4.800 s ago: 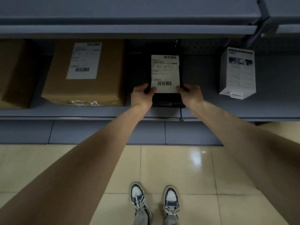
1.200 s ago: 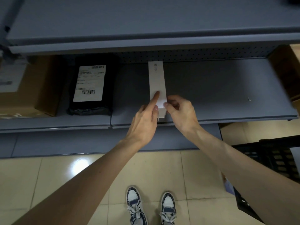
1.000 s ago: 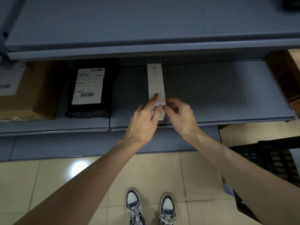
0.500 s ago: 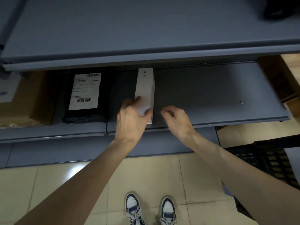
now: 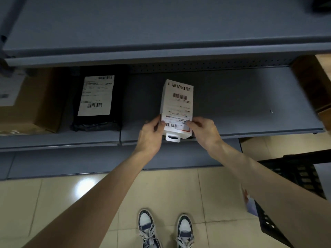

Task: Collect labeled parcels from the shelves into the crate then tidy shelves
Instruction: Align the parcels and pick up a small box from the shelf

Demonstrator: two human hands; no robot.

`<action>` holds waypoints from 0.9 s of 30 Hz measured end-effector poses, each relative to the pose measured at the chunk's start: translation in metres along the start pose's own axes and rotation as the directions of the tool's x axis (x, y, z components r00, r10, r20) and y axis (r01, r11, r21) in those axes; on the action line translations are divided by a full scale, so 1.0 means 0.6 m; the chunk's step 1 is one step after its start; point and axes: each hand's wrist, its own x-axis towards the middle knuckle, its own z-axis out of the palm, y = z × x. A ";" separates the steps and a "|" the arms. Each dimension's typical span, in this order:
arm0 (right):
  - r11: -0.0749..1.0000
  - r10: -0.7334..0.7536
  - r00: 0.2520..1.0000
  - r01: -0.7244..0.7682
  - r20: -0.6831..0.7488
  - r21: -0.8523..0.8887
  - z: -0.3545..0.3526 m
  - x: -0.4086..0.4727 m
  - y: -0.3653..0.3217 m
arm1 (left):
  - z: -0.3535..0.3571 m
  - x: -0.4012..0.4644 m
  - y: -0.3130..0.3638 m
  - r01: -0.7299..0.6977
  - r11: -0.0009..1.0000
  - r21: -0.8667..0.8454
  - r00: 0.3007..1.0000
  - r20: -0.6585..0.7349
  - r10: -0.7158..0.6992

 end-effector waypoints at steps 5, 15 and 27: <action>1.000 -0.025 1.000 0.025 -0.015 -0.004 -0.005 0.002 0.021 | 0.016 0.005 -0.022 0.020 0.999 0.042 1.000 -0.021 -0.019; 0.995 -0.039 0.999 0.041 -0.024 0.094 0.000 -0.004 0.031 | 0.017 0.014 -0.043 0.021 0.998 -0.064 1.000 -0.001 -0.021; 0.900 -0.168 0.985 0.165 0.028 -0.402 -0.078 0.097 -0.077 | 0.046 -0.045 -0.020 0.125 0.992 0.007 0.961 -0.251 -0.119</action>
